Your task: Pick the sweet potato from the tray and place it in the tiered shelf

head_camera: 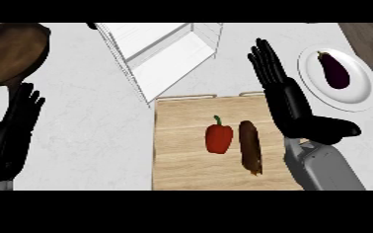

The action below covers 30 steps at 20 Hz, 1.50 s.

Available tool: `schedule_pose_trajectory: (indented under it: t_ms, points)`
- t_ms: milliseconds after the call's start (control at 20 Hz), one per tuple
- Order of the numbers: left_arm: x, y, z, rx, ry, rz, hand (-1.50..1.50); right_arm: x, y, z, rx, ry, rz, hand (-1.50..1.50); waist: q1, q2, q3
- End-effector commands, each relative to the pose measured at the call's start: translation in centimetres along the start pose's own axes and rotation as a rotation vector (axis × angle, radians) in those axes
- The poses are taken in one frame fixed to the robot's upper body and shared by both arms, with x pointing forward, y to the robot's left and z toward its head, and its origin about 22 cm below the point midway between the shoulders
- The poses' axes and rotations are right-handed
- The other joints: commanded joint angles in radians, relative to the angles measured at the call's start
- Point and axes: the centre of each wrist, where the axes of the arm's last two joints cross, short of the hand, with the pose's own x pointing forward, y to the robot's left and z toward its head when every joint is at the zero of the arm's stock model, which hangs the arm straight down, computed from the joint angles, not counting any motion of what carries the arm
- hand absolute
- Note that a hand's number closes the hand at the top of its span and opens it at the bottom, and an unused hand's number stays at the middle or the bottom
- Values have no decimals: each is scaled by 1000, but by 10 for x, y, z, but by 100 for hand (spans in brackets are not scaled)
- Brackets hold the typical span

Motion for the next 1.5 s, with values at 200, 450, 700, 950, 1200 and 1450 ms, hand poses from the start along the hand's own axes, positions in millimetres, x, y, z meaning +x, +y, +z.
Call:
schedule_pose_trajectory:
  t_ms: [200,450,700,950,1200,1450]
  points:
    - [-51,4,27,32,327,15,0,48,-77,1,-140,-23,754,150,-101,-34,12]
    - [-69,-7,33,21,457,82,0,48,-148,31,-437,298,1088,150,-148,-26,15]
    - [-68,-11,24,-31,492,96,0,86,-100,65,-287,343,1143,-150,-111,-30,22]
    - [-67,-22,21,-69,486,72,0,133,-54,79,-102,464,1168,-150,-76,-26,22]
    - [-61,-44,-3,-107,473,80,0,159,-4,99,-60,589,1184,-150,-41,-13,21]
    - [-53,-47,-11,-134,458,64,0,167,14,94,-92,722,1272,-150,2,-8,19]
